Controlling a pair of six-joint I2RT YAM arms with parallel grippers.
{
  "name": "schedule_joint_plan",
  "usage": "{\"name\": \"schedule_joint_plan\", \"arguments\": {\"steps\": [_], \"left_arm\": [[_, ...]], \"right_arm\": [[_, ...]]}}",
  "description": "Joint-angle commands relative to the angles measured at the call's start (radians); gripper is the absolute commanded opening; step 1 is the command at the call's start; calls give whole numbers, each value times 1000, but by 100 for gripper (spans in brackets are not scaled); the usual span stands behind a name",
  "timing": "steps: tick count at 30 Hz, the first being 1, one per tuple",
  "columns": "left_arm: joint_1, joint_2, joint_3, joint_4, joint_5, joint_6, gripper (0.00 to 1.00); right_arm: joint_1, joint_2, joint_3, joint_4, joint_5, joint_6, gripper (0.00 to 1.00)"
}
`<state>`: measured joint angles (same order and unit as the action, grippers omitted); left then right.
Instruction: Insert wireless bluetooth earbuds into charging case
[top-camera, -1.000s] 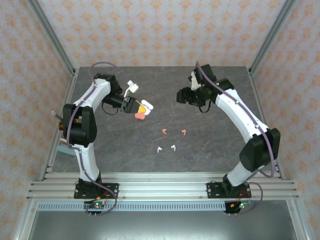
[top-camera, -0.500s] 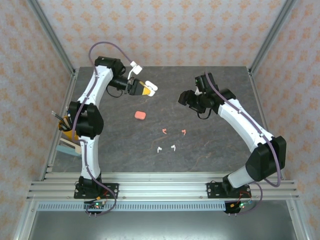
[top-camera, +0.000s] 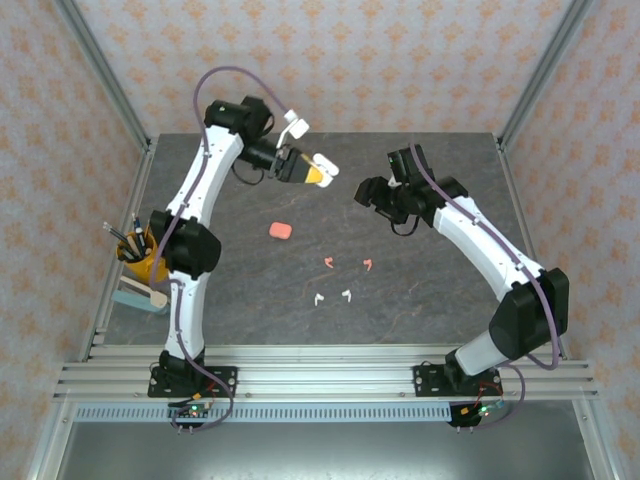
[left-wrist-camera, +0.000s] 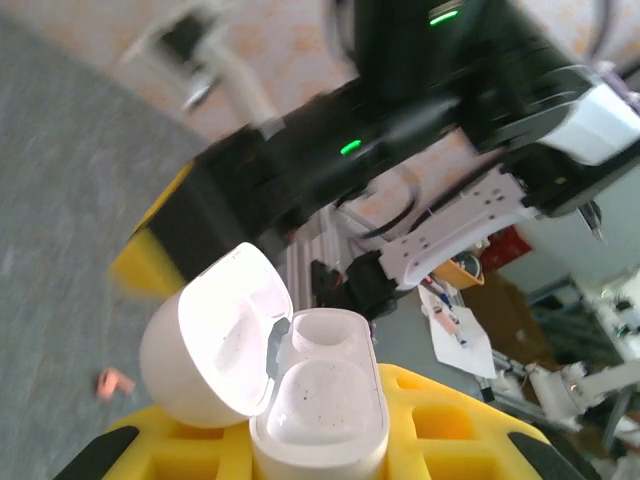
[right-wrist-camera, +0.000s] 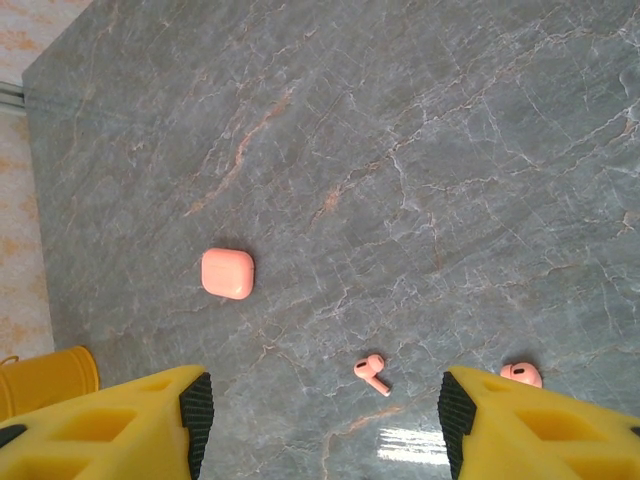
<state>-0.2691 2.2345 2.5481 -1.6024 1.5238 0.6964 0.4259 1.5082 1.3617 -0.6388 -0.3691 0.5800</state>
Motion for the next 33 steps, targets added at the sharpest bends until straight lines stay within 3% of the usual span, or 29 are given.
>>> {"name": "schedule_joint_plan", "arguments": {"steps": [1, 2, 3, 5, 6, 12, 24, 28, 33], "left_arm": [[-178, -100, -23, 297, -562, -604, 0], [-271, -189, -135, 435, -917, -597, 0], [-321, -247, -217, 555, -996, -584, 0], [-284, -234, -205, 677, -848, -751, 0], [-276, -203, -157, 674, -843, -776, 0], [-318, -235, -195, 733, -1050, -744, 0], [-324, -772, -1124, 1319, -1363, -690, 0], [-324, -953, -1483, 1641, -1461, -641, 0], [-324, -1150, -1804, 1927, -1560, -601, 0]], "right_arm": [[7, 12, 11, 32, 18, 17, 63], [7, 14, 12, 36, 16, 16, 63], [8, 14, 14, 39, 14, 15, 63], [7, 14, 21, 37, 13, 11, 63], [8, 11, 25, 32, 15, 8, 63], [6, -18, 21, -13, 49, -44, 63], [1, -76, -84, -42, 92, -33, 63], [12, -82, -120, -53, 93, -15, 63], [59, -79, -143, -96, 125, 22, 62]]}}
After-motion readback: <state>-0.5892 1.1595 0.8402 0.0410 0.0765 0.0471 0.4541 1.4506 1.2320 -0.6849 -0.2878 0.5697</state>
